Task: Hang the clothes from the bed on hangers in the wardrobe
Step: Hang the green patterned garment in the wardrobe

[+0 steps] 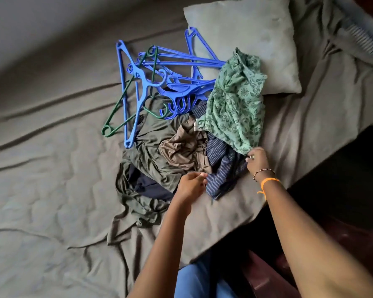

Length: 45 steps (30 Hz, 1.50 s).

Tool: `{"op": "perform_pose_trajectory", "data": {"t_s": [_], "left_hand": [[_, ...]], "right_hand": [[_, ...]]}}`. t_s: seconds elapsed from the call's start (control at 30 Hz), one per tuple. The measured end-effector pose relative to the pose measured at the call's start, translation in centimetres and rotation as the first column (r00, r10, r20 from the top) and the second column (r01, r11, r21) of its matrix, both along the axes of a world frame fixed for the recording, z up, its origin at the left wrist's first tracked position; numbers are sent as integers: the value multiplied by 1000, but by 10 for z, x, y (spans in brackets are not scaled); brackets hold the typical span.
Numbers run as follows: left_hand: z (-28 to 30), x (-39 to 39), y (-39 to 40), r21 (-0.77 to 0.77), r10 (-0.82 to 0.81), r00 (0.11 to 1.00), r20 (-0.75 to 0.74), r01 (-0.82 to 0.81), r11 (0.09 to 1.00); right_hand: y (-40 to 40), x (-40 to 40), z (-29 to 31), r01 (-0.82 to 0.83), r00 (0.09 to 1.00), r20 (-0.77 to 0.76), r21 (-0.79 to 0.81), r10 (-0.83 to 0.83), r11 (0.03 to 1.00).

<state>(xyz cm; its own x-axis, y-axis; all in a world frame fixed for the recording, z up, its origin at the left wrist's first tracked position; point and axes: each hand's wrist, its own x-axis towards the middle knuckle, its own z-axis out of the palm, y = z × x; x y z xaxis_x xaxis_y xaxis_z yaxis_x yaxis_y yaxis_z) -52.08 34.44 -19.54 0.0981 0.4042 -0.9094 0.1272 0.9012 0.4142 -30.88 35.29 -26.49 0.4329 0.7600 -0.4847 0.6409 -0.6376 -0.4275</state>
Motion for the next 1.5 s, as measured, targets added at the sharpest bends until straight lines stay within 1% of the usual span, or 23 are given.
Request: {"op": "perform_pose_trajectory", "data": {"t_s": [0.1, 0.17, 0.23, 0.3, 0.4, 0.47, 0.53, 0.6, 0.7, 0.73, 0.8, 0.83, 0.9, 0.97, 1.0, 1.07, 1.1, 1.17, 1.23, 1.3, 1.37, 1.43, 1.5], "left_hand": [[6, 7, 12, 16, 25, 998, 57, -26, 1000], [15, 14, 21, -14, 74, 990, 118, -73, 997], [22, 21, 28, -67, 123, 977, 174, -113, 991], [35, 29, 35, -138, 194, 939, 286, -159, 977], [64, 34, 40, -200, 279, 824, 494, -204, 958], [86, 37, 37, -187, 263, 825, 501, -194, 963], [102, 40, 30, -126, 206, 879, 430, -168, 978], [108, 36, 19, 3, 163, 921, 354, -176, 984], [125, 24, 1, 130, 166, 920, 354, -225, 966], [134, 20, -6, 149, 199, 898, 393, -275, 950], [156, 11, -23, 154, 269, 799, 538, -407, 901], [167, 7, -31, 202, 233, 770, 594, -423, 883], [202, -5, -53, 434, -33, 811, 584, -278, 857], [233, -9, -69, 667, -346, 829, 439, -44, 744], [246, -11, -80, 743, -422, 830, 365, 14, 670], [265, -9, -102, 848, -457, 856, 243, 41, 528], [271, -6, -112, 890, -407, 901, 153, 53, 452], [276, -7, -124, 941, -177, 984, -30, 88, 328], [289, -22, -129, 922, 56, 971, -232, 201, 332], [307, -46, -130, 863, 190, 880, -435, 348, 367], [320, -70, -118, 859, 270, 837, -476, 377, 346], [333, -84, -101, 869, 293, 833, -469, 376, 322], [348, -90, -87, 870, 282, 837, -470, 385, 308]], "right_hand": [[10, -6, 53, 166, 986, -46, 357, -161, 919], [13, -19, 99, 181, 980, -159, 491, -117, 852], [8, -35, 144, 206, 936, -351, 550, 0, 809], [-8, -48, 185, 232, 830, -544, 542, 127, 808], [-43, -59, 230, 133, 604, -759, 398, 244, 908], [-66, -59, 243, 32, 476, -841, 311, 259, 950], [-90, -58, 253, -28, 434, -850, 319, 299, 947], [-108, -56, 263, -3, 462, -830, 352, 313, 936], [-123, -54, 286, 178, 502, -820, 410, 276, 895], [-123, -54, 295, 251, 525, -813, 430, 251, 867], [-119, -57, 315, 361, 563, -800, 464, 208, 809], [-115, -60, 325, 382, 613, -767, 499, 191, 778], [-113, -69, 348, 401, 703, -687, 596, 184, 695], [-109, -79, 365, 416, 739, -644, 666, 197, 619], [-110, -86, 376, 412, 758, -617, 704, 211, 578], [-114, -100, 396, 380, 797, -554, 768, 239, 516], [-116, -106, 406, 352, 817, -518, 797, 254, 491], [-121, -116, 423, 307, 851, -453, 840, 267, 447], [-126, -117, 439, 301, 832, -458, 847, 314, 437], [-131, -107, 452, 265, 820, -449, 847, 355, 461], [-133, -89, 455, 169, 888, -347, 857, 303, 486], [-135, -75, 452, 87, 957, -215, 850, 192, 519], [-140, -69, 448, 115, 979, -189, 831, 81, 544]]}}
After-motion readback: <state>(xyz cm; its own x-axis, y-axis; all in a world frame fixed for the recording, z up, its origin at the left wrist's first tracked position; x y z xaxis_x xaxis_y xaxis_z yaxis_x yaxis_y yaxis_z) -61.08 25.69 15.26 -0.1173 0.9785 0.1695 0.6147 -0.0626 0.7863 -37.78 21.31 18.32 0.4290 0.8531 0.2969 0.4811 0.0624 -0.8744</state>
